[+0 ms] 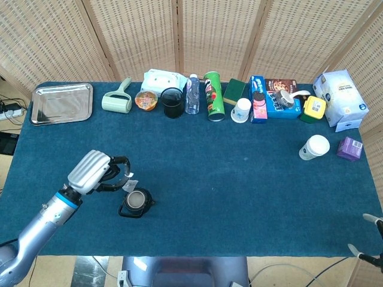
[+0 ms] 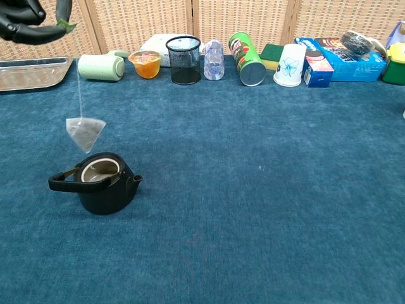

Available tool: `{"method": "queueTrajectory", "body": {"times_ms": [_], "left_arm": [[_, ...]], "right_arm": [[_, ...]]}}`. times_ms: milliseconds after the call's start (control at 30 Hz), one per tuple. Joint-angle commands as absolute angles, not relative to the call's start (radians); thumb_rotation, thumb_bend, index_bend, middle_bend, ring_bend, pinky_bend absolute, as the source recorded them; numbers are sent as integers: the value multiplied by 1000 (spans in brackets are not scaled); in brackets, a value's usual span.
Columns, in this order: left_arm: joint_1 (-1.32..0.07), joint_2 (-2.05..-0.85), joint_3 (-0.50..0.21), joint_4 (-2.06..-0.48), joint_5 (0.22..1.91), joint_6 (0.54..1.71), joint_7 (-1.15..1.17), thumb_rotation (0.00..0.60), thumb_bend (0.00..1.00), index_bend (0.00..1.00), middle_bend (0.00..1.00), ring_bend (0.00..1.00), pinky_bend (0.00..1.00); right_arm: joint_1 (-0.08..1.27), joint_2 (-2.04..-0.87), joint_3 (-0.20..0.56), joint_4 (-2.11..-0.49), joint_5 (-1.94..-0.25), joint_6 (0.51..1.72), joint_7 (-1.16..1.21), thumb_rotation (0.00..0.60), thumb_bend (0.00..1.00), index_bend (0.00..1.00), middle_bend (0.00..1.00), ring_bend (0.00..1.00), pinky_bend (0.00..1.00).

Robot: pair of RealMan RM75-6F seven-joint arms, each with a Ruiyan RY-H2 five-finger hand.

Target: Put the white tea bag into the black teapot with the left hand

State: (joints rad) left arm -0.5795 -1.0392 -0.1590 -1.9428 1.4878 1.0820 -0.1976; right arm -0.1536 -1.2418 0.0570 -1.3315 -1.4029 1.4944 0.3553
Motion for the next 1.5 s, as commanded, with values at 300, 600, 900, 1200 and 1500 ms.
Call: {"method": "queueTrajectory", "body": {"times_ms": [300,600,900,1200,1500], "left_arm": [[-564,-1043,-107,-1926,1509,1065,-221,600,520,679,1000,1000,950],[-557,-1031,-79,-1934,1545,1065,-258,600,521,679,1000,1000,950],[-543,-1009,-54,-1938,1567,1074,-270,600,522,679,1000,1000,951],[-517,-983,-26,-1936,1582,1093,-302,600,521,679,1000,1000,950],[-498,-957,-8,-1936,1610,1116,-345,600,521,679,1000,1000,951]], "right_arm": [[-159,-1241,55,-1329,-1399,1496,355,600,185,248,273,191,152],[-162,-1241,56,-1327,-1397,1500,358,600,185,248,273,191,152],[-161,-1239,57,-1329,-1397,1498,356,600,185,248,274,191,152],[-161,-1238,57,-1332,-1399,1498,355,600,186,248,273,191,152],[-160,-1235,55,-1338,-1405,1501,351,600,185,248,274,191,152]]}}
